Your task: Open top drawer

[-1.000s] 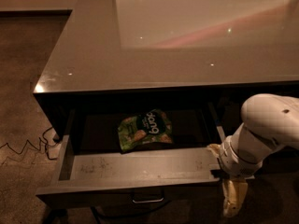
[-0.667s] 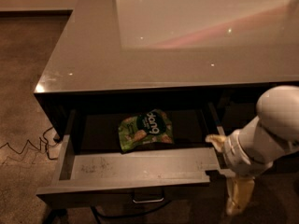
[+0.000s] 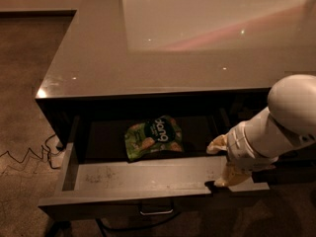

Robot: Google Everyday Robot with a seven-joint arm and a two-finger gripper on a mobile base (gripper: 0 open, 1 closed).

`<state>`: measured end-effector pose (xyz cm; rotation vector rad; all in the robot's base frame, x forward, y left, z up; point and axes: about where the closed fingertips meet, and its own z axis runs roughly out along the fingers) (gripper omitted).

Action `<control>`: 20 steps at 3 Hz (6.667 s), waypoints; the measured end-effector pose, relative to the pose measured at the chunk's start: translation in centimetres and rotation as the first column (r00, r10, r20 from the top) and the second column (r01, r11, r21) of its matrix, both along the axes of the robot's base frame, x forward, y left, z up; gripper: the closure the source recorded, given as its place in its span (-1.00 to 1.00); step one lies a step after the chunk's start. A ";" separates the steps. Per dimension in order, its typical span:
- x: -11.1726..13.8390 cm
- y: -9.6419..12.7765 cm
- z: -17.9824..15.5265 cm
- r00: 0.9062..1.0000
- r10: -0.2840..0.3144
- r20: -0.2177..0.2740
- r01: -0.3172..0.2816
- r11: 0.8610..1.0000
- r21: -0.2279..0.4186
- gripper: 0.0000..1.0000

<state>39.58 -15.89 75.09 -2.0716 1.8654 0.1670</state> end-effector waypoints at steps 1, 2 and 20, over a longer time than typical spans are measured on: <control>2.3 1.0 -0.5 1.000 0.003 -0.010 -0.002 1.000 0.025 0.30; 2.4 1.2 -0.6 1.000 0.004 -0.012 -0.004 1.000 0.027 0.77; 1.3 0.7 -13.1 0.955 -0.066 -0.291 0.045 0.996 -0.080 1.00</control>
Offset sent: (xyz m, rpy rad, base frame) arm 0.0204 0.0092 -0.0047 0.0218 0.0087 0.0020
